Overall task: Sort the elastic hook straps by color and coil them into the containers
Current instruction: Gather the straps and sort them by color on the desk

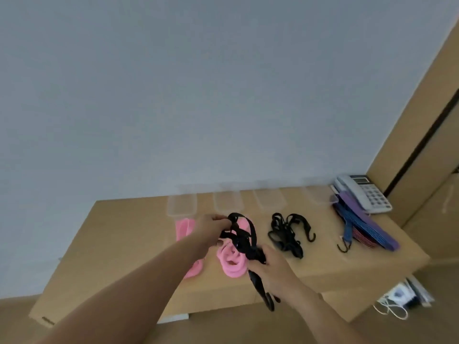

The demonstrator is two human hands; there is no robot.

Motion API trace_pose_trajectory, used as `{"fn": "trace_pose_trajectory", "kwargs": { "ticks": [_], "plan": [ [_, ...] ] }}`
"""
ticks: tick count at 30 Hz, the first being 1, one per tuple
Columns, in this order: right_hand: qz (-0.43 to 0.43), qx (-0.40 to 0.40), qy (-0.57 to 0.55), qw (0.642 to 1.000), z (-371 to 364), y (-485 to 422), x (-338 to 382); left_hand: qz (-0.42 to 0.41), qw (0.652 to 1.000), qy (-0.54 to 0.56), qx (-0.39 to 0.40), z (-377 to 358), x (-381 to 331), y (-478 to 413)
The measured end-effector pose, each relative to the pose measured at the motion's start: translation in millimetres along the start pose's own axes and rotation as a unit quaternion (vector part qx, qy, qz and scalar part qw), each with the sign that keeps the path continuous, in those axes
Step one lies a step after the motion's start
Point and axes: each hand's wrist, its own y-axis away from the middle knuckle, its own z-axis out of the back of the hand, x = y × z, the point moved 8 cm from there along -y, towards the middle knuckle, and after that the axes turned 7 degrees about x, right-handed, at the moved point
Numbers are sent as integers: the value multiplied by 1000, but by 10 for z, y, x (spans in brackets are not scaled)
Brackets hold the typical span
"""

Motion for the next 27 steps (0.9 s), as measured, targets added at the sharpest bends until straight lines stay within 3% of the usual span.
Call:
{"fn": "trace_pose_trajectory", "kwargs": {
  "ticks": [4,10,15,23,27],
  "plan": [
    [-49,-89,21,995,515,-39,-255,13,993,5,118,-671,-85,-450],
    [-107,-171,38,979,1078,-215,-556,17,983,4,185,-1305,-223,-934],
    [-130,-176,62,974,1495,-502,-808,6,971,-46,236,-1693,-307,-1265],
    [-135,-119,90,980,1810,-1092,-1430,45,957,-204,201,-2003,-103,-1799],
    [-173,-85,119,974,1750,-1237,-1755,91,950,-218,204,-2110,103,-1853]
  ]
}}
